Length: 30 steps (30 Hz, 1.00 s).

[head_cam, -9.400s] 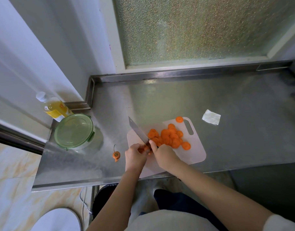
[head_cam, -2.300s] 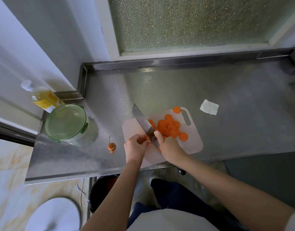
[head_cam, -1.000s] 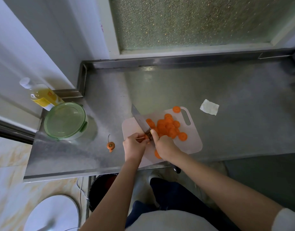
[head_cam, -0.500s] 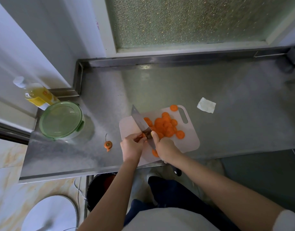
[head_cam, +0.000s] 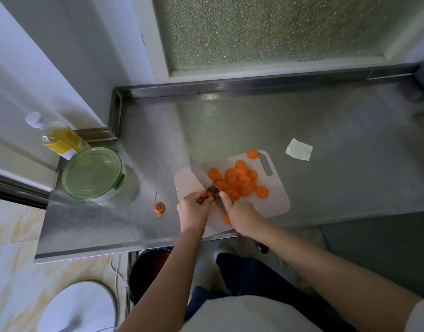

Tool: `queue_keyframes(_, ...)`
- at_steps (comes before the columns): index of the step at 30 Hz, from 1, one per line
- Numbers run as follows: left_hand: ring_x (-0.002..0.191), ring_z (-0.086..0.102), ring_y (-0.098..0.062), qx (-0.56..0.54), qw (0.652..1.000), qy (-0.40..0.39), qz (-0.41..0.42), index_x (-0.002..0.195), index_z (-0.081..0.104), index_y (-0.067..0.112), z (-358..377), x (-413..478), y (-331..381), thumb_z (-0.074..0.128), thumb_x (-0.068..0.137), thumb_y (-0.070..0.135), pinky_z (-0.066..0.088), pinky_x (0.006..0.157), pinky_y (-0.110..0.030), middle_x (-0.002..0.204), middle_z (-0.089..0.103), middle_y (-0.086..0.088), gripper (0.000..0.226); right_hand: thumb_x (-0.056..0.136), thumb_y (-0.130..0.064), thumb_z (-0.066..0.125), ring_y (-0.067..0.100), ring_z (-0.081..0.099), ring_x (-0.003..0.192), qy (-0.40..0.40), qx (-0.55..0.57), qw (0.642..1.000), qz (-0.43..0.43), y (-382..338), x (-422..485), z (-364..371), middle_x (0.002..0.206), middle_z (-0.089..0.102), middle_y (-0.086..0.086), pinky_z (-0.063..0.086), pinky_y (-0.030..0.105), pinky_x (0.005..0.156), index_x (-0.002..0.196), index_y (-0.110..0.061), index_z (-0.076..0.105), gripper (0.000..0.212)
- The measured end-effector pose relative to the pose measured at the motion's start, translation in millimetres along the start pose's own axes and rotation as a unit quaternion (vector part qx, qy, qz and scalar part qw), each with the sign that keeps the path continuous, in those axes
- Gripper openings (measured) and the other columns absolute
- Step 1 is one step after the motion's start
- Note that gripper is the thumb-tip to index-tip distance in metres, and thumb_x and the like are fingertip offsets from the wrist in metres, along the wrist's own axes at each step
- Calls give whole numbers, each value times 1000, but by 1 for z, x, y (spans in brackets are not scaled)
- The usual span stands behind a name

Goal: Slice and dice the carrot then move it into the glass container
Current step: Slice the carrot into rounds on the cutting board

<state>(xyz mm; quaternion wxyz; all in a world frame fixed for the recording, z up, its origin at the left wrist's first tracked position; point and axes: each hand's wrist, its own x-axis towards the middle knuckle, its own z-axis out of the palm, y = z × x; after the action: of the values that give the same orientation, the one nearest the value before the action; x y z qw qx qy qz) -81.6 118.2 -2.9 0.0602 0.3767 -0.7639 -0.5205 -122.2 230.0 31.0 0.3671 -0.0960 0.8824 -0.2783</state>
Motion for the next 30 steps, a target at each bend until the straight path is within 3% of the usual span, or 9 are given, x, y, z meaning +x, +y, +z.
queue_keyframes(3, 67, 53, 10, 5, 1000, -1, 12, 96, 74, 8, -1, -1, 1, 71, 80, 7, 38, 61, 4, 77, 62, 12, 17, 101, -48, 17, 13, 45, 54, 21, -11, 1000, 13, 9, -3, 3, 58, 46, 3, 32, 20, 51, 60, -12, 44, 61)
queue_keyframes(11, 71, 55, 5, 6, 1000, 1, 8, 101, 73, 8, -1, 2, 0, 72, 81, 9, 38, 62, 5, 84, 64, 10, 20, 101, -50, 18, 13, 46, 55, 24, 19, 999, 31, 4, 1, 6, 57, 45, 1, 35, 22, 55, 57, -14, 42, 61)
queue_keyframes(14, 71, 56, 8, -5, 1000, -4, 0, 99, 74, 9, -1, 2, -1, 72, 80, 9, 39, 65, 5, 83, 65, 10, 19, 103, -43, 23, 26, 59, 86, 14, 80, 997, -5, -1, 5, 4, 77, 51, 3, 36, 18, 61, 68, -32, 34, 38)
queue_keyframes(16, 75, 59, 5, -8, 1000, -5, -3, 100, 74, 10, -1, 2, -2, 73, 79, 12, 42, 71, 1, 90, 70, 6, 20, 103, -39, 25, 33, 55, 110, 9, 89, 996, -16, -5, 11, 5, 104, 59, 18, 44, 30, 78, 83, -31, 51, 33)
queue_keyframes(18, 76, 60, 5, -6, 1000, -8, -3, 100, 74, 12, -2, 2, -2, 72, 80, 14, 45, 76, -4, 93, 72, 4, 20, 103, -42, 25, 33, 58, 101, 19, 74, 997, -8, -10, 17, 11, 97, 63, 19, 43, 34, 79, 92, -11, 63, 50)
queue_keyframes(21, 71, 58, 11, -13, 1000, -9, 6, 95, 75, 15, -3, 0, -2, 70, 82, 13, 44, 71, 0, 89, 73, 5, 14, 102, -45, 23, 26, 56, 71, 29, 42, 999, 17, -12, 21, 19, 63, 52, 7, 36, 24, 55, 76, -2, 59, 62)
queue_keyframes(25, 72, 57, 10, -7, 1000, -5, 20, 99, 74, 14, -4, -1, -3, 69, 83, 14, 44, 70, 1, 92, 73, 4, 16, 102, -45, 22, 26, 56, 67, 44, 40, 998, 8, -12, 25, 22, 59, 51, 7, 34, 22, 51, 61, -7, 50, 63)
queue_keyframes(28, 75, 60, 7, -9, 1000, -2, 27, 99, 74, 13, -3, -1, -4, 71, 81, 13, 45, 74, -1, 94, 73, 2, 18, 95, -50, 5, 24, 53, 63, 34, 15, 999, -12, -15, 30, 21, 66, 54, 12, 29, 21, 47, 74, -5, 57, 71)
queue_keyframes(30, 78, 61, 4, -10, 1000, 0, 24, 99, 74, 13, -5, -2, -4, 71, 81, 11, 46, 77, -4, 95, 73, 2, 19, 101, -46, 18, 23, 53, 65, 39, 39, 998, -1, -14, 31, 18, 67, 54, 10, 29, 16, 48, 69, -7, 54, 62)
